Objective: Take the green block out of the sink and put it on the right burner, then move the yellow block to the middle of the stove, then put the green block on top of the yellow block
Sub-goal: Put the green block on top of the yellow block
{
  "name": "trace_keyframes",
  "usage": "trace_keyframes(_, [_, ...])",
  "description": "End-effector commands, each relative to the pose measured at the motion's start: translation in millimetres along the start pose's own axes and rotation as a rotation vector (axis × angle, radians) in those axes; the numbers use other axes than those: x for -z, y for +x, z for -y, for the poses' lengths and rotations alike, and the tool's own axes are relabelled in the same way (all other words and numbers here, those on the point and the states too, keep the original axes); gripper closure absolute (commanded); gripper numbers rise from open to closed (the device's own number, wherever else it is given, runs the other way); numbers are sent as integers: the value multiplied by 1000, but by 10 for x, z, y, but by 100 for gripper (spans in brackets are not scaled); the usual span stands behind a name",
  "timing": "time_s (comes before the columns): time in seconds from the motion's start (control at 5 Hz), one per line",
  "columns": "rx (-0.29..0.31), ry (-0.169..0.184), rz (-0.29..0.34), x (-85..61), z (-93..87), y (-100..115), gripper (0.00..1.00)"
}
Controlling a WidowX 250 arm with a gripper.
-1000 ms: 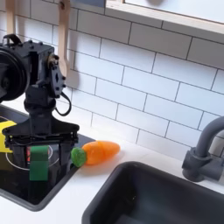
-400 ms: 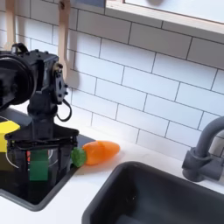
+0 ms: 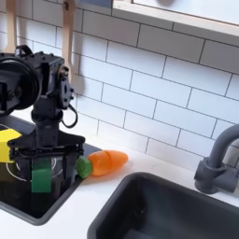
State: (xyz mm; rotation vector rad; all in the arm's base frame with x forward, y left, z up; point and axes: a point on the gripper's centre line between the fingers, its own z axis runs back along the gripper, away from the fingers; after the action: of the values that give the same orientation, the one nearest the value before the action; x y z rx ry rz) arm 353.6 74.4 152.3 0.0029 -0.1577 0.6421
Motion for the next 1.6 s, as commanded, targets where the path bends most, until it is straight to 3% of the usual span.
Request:
trace_keyframes(0.0, [11,-27,5,-3,0,26,100])
trace_keyframes(0.6, [7,-51,-17,-72,-88,98,100])
trace_keyframes(0.8, [8,-72,-11,-189,-58,139,100])
trace_keyframes(1.4, [-11,-80,-11,-266,-67,241,100])
